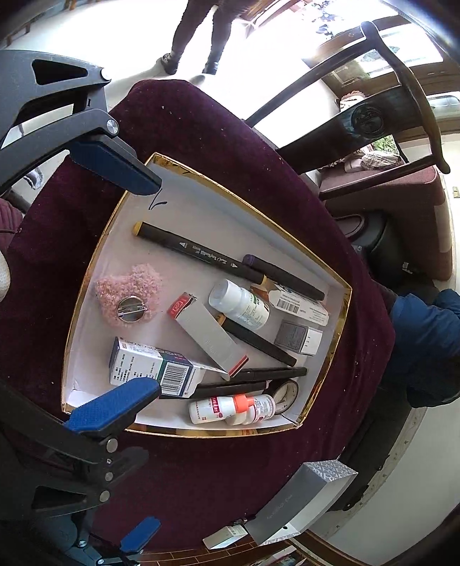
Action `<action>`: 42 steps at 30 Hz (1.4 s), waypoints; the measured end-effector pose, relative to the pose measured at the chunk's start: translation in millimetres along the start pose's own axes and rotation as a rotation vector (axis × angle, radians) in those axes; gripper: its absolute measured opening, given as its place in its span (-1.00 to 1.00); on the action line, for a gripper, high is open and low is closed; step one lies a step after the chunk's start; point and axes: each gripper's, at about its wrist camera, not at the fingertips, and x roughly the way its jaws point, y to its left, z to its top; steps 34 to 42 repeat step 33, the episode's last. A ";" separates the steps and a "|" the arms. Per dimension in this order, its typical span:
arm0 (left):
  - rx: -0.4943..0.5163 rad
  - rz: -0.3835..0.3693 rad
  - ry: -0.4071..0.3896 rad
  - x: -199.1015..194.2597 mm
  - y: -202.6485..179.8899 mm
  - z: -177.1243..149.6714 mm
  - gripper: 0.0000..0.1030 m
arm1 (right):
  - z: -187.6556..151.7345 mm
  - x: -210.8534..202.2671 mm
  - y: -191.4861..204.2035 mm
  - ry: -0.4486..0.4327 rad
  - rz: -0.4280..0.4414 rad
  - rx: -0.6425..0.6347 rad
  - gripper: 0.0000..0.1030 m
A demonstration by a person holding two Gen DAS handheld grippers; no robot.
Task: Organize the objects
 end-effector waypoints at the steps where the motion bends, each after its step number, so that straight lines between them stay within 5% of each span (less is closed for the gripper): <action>1: 0.006 -0.004 0.001 1.2 -0.2 1.7 0.97 | -0.1 -0.4 3.5 0.000 -0.005 -0.012 1.00; 16: 0.048 -0.086 0.048 25.4 4.4 31.2 0.97 | 8.8 -4.8 26.6 -0.025 -0.030 -0.069 1.00; 42: 0.065 -0.069 0.058 30.6 15.4 44.0 0.97 | 15.7 -1.1 45.5 -0.007 -0.010 -0.062 1.00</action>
